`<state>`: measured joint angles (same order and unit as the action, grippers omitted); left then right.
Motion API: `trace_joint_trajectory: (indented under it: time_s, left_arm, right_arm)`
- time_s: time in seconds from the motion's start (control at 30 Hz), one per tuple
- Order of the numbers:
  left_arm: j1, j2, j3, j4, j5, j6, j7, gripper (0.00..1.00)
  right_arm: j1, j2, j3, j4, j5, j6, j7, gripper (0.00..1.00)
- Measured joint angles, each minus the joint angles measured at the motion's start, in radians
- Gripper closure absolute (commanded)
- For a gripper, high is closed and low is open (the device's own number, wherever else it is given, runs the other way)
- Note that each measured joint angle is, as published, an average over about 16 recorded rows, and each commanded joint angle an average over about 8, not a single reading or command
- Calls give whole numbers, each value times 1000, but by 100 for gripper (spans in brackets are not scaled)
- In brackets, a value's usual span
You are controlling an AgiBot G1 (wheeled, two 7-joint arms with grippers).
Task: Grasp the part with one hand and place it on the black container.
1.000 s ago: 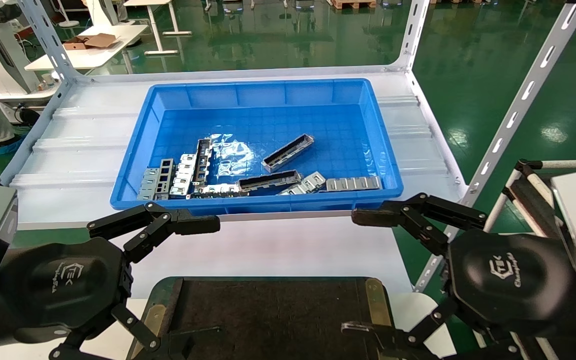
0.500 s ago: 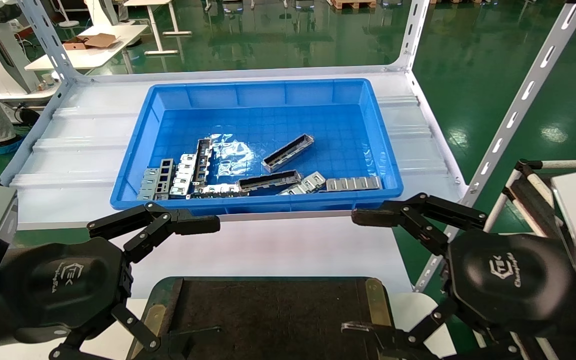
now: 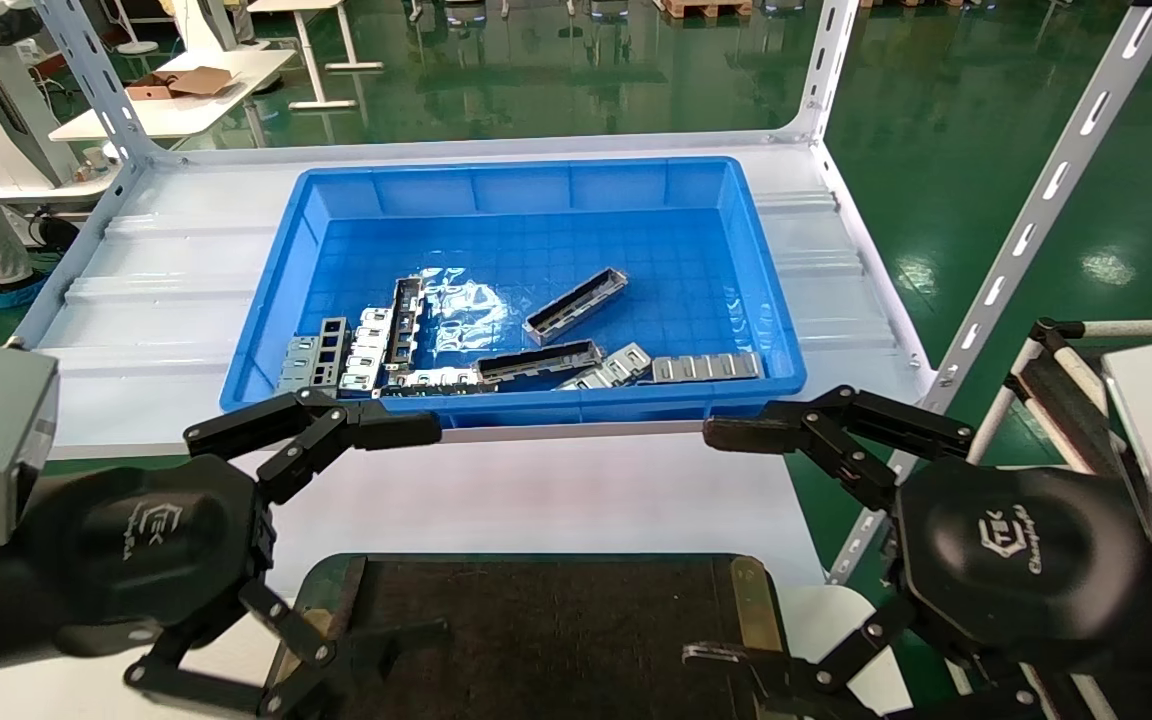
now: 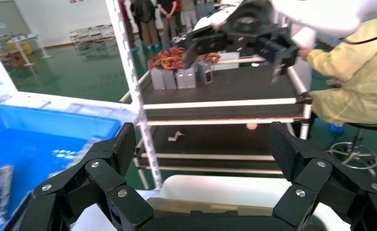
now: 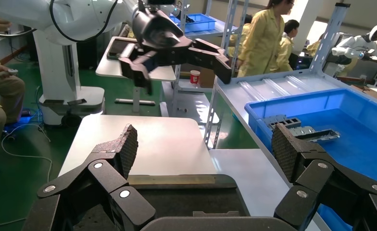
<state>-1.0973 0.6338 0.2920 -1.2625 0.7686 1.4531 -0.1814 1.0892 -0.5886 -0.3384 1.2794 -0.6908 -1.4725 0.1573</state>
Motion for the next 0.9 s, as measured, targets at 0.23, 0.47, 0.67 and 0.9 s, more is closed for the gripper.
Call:
trace_joint_trajectory:
  time_s: [0.23, 0.47, 0.67, 0.9]
  left_arm:
    - [-19, 35, 13, 18, 60, -71, 15, 0]
    - [-53, 97, 37, 52, 137, -163, 27, 0]
    - [-101, 170, 67, 111, 209, -238, 39, 0]
    - [-176, 276, 108, 230, 298, -322, 72, 0]
  right_arm:
    - [0, 0, 0, 0, 0, 0, 0, 0]
    - [0, 0, 0, 0, 0, 0, 0, 0]
    - [0, 0, -1, 0, 0, 0, 0, 0]
    - [0, 0, -1, 0, 0, 0, 0, 0]
